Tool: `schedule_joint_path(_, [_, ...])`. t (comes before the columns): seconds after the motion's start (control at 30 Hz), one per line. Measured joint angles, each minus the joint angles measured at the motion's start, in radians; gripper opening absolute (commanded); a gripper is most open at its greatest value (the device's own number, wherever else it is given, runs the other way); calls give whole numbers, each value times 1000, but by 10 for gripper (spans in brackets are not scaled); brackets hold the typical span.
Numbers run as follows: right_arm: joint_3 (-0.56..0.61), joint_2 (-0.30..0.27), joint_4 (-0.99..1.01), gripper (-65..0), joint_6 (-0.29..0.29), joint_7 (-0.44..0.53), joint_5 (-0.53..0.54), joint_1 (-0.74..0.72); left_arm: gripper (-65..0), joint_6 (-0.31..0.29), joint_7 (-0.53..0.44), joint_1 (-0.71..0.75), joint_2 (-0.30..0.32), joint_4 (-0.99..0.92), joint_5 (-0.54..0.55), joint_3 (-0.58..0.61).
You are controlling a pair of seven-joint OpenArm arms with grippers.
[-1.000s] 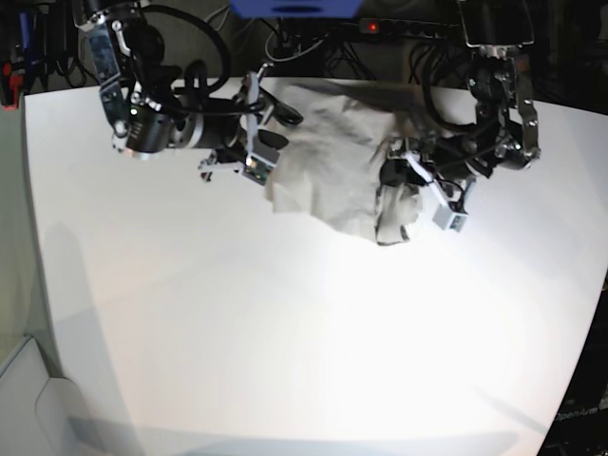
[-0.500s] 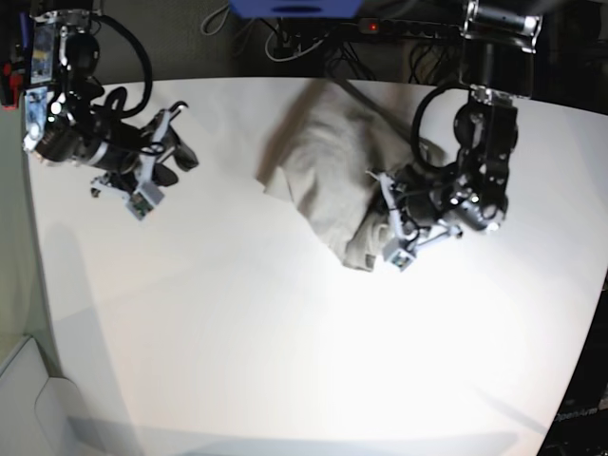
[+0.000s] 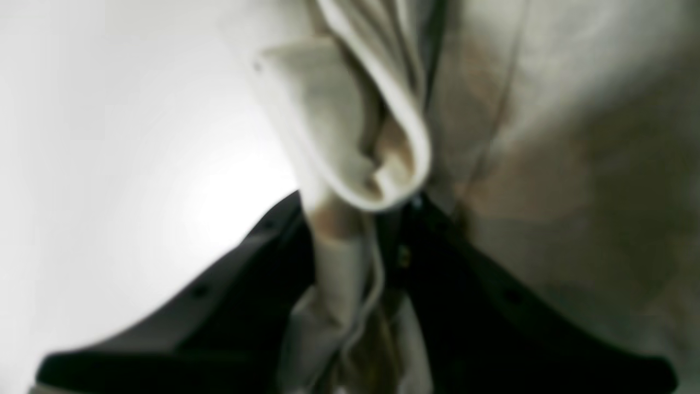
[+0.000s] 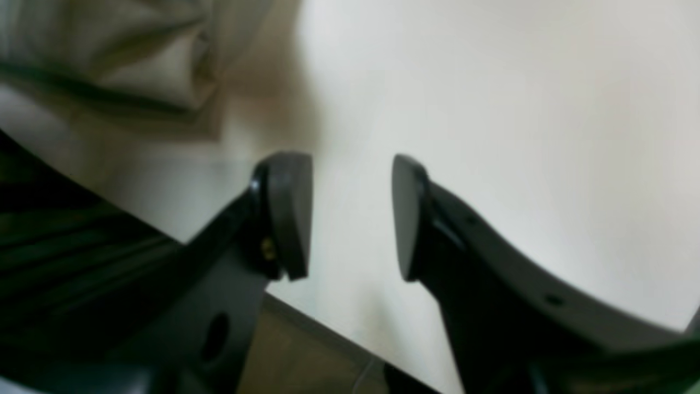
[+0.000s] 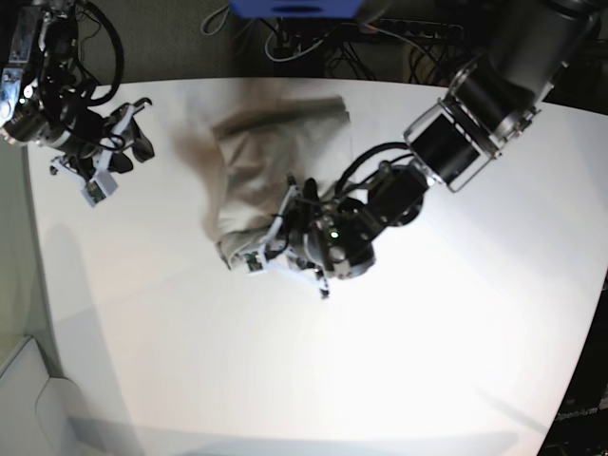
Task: Layout the t-shirt on the table in an organized manner, then fold the t-shirt properly
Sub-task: 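Press the folded shirt flat with the left gripper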
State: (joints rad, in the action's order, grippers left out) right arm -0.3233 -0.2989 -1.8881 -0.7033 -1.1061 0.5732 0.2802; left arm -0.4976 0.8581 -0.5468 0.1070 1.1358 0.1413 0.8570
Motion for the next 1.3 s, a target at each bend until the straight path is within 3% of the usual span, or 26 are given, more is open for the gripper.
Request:
schedule_joint_path(0.27, [0, 0, 0, -399, 0, 6, 4, -2, -645, -2, -17, 4, -99, -19, -245, 42])
schedule_joint_path(0.47, [0, 0, 0, -399, 0, 6, 4, -2, -627, -2, -17, 4, -106, -21, -285, 42])
schedule_joint_path(0.57, [0, 0, 0, -399, 0, 6, 4, -2, -520, 0, -17, 4, -104, -21, -288, 42])
schedule_joint_path(0.73, [4, 0, 0, -399, 0, 6, 4, -6, -191, 8, -18, 1, -98, -8, -306, 37])
schedule_joint_path(0.87, [5, 7, 0, -399, 0, 6, 4, -9, -17, 7, -11, 8, -86, 45, -286, -41])
schedule_joint_path(1.13, [6, 17, -1, -399, 0, 2, 3, -20, 0, 6, -5, 12, -47, 242, -294, -270])
schedule_joint_path(1.3, [8, 21, -1, -399, 0, 1, 0, -55, 0, 6, 27, 122, 14, 348, -294, -422])
